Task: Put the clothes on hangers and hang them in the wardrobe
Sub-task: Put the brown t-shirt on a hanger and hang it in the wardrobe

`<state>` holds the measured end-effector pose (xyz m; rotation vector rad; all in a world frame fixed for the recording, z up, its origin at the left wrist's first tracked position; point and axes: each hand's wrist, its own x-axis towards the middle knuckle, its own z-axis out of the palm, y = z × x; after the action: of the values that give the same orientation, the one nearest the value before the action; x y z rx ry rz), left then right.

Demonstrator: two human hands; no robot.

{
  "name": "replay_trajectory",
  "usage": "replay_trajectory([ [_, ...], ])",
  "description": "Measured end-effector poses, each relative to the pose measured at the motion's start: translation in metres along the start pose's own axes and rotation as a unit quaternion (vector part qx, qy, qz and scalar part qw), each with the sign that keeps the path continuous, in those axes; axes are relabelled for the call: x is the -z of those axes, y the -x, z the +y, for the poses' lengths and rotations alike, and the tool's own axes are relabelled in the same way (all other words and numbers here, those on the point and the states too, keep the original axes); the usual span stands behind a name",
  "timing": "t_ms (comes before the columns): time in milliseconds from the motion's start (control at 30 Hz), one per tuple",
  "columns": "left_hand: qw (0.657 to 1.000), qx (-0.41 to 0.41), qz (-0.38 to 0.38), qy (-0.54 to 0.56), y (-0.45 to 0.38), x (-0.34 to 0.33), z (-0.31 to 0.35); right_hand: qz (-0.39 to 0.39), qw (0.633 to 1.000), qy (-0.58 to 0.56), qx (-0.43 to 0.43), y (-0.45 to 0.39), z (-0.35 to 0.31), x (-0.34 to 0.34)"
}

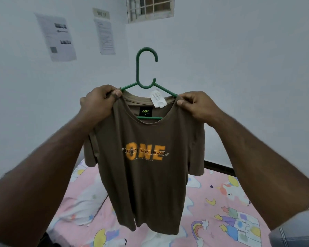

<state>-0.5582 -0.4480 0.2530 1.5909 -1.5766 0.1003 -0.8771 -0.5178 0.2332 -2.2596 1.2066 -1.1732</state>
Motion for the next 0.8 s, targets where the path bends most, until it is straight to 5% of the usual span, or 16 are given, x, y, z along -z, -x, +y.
replay_trajectory([
  [267, 0.997, 0.045, -0.060, -0.002, 0.052, 0.075, -0.079, -0.007, 1.000, 0.006, 0.005, 0.001, -0.034, -0.036],
  [500, 0.988, 0.143, -0.010, 0.065, 0.096, 0.123, -0.132, -0.036, 0.999, -0.006, 0.018, 0.006, -0.062, -0.060],
  [633, 0.982, 0.183, 0.043, -0.002, 0.113, 0.137, -0.133, -0.057, 0.998, -0.027, 0.026, 0.010, -0.073, -0.071],
  [700, 0.981, 0.169, 0.089, -0.025, 0.121, 0.141, -0.119, -0.063, 0.997, -0.034, 0.033, 0.010, -0.079, -0.077],
  [800, 0.995, 0.078, 0.048, -0.048, 0.131, 0.139, -0.089, -0.084, 0.994, -0.059, 0.047, 0.008, -0.094, -0.082],
])
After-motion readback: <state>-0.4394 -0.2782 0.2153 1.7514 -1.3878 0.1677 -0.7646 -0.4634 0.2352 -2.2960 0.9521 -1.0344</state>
